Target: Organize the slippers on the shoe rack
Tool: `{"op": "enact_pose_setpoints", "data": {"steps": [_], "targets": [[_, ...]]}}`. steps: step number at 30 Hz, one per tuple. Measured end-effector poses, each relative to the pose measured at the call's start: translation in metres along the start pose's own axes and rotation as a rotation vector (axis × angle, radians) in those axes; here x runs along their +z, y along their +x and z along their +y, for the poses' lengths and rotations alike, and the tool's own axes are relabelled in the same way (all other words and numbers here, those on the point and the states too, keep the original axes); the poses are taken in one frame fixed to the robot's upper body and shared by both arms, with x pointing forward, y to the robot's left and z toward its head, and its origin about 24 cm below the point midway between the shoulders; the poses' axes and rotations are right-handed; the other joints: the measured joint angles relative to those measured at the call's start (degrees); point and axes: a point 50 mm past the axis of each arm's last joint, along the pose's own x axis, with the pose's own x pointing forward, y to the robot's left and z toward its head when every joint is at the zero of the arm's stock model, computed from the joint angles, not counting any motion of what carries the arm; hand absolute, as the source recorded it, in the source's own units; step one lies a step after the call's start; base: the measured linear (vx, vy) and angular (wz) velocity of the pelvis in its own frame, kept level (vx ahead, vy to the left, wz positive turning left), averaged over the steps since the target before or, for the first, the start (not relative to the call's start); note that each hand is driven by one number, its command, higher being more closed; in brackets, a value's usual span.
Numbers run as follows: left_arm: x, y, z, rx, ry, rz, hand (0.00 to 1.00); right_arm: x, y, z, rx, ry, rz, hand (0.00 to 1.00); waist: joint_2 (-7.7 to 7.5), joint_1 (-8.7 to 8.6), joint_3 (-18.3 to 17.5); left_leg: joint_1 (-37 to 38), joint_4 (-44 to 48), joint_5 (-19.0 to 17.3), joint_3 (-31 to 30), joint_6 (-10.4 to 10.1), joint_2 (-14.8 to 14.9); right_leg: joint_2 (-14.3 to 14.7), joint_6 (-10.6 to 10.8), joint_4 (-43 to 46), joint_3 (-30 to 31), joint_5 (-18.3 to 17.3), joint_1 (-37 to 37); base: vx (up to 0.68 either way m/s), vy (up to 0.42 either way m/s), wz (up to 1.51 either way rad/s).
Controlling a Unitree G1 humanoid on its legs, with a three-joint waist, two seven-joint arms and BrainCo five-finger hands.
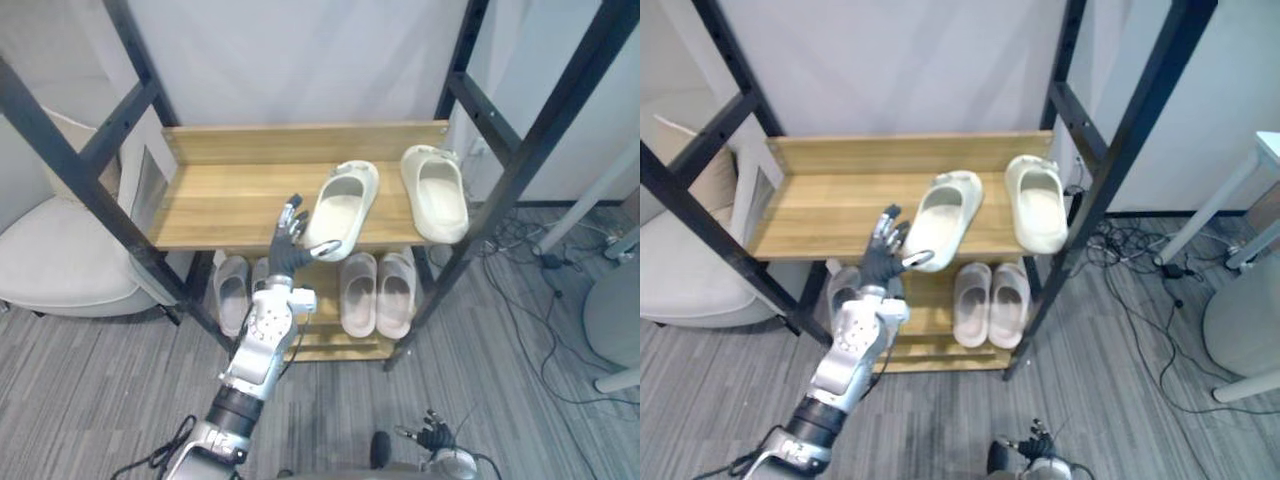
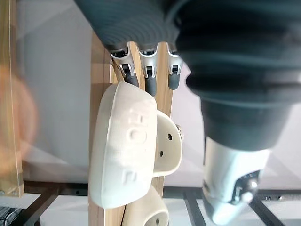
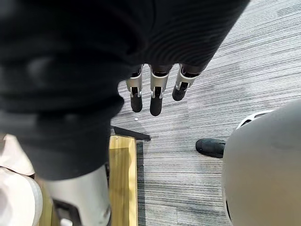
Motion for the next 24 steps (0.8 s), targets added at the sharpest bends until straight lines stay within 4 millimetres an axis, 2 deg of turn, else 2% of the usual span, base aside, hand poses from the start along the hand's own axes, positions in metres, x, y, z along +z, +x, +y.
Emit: {"op": "enact_pose_setpoints", "data": {"steps": [10, 18, 24], "targets": [[0.001, 0.022, -0.021, -0.076, 0.044, 0.011, 0.0, 0.003, 0.001, 0.001, -0.011, -0.003, -0.007, 0.0, -0.61, -1.57, 0.2, 0.2, -0.6, -0.1, 1.2, -0.1, 0.3, 0.5, 0.2, 0.0, 1.9, -0.2, -0.5, -0.01, -0.001, -0.06], [0.006, 0.035, -0.024, -0.056, 0.064, 0.006, 0.0, 0.004, 0.001, 0.002, -0.011, 0.005, -0.009, 0.0, -0.6, -2.35, 0.3, 1.1, -0.8, -0.6, 3.4, -0.5, 0.8, 1.2, 0.2, 0.0, 3.3, -0.2, -1.1, 0.04, -0.002, -0.13], [0.007, 0.037, -0.018, -0.023, 0.058, 0.004, 0.0, 0.006, 0.002, 0.003, -0.011, 0.007, -0.014, 0.0, -0.62, -2.5, 0.9, 1.6, -0.8, -0.7, 3.9, -0.4, 0.9, 1.2, 0.2, 0.0, 3.8, -0.2, -0.9, -0.01, -0.004, -0.05]]}}
